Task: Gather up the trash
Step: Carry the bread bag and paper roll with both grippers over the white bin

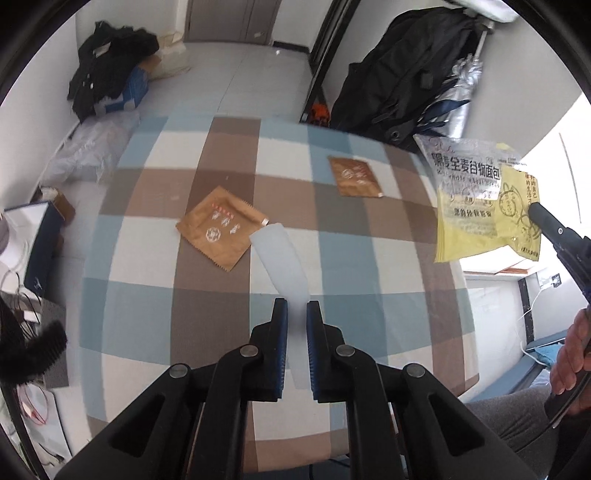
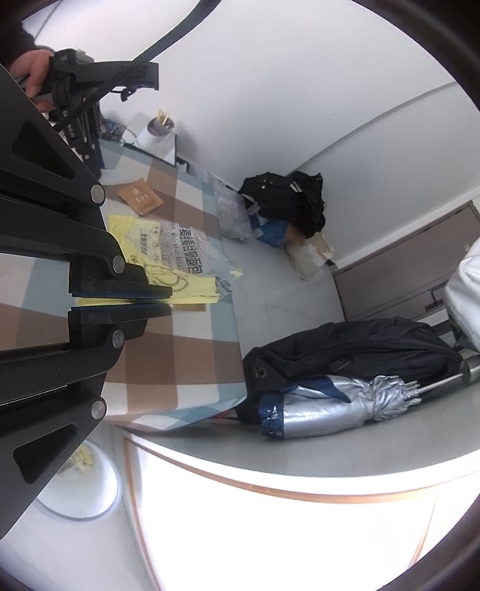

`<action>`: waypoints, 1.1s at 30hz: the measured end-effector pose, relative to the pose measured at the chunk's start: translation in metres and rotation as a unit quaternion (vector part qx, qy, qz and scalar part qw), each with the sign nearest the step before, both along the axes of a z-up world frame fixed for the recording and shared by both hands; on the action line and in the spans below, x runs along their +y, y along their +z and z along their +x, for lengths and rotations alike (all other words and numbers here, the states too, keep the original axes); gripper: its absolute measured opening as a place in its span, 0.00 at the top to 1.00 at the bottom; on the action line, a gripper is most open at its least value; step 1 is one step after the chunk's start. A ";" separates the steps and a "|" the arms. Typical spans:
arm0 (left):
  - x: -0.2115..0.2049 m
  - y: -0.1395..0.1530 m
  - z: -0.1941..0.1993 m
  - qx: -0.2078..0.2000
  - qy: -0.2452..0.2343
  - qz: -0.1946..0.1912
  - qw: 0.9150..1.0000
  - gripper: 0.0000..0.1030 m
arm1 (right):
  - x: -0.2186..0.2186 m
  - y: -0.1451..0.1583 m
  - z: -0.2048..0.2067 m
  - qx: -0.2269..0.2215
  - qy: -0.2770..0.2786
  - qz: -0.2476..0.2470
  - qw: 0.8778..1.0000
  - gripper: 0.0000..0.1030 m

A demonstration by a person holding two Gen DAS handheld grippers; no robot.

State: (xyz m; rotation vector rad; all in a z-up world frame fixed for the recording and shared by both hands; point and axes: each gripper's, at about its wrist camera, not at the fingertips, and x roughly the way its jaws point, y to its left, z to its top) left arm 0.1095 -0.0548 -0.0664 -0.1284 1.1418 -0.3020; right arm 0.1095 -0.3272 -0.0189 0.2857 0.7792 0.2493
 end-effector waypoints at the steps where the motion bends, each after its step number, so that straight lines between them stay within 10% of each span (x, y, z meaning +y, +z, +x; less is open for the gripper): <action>1: -0.001 0.005 -0.002 -0.008 -0.003 0.001 1.000 0.94 | 0.000 0.003 -0.006 -0.004 -0.002 0.002 1.000 0.98; 21: -0.096 0.099 -0.043 -0.100 -0.106 -0.080 0.986 0.94 | -0.088 0.070 -0.133 -0.098 -0.093 -0.003 0.991 0.98; 33: -0.216 0.078 -0.036 -0.065 -0.203 -0.098 0.972 0.94 | -0.187 0.038 -0.161 -0.060 -0.199 -0.037 0.977 0.98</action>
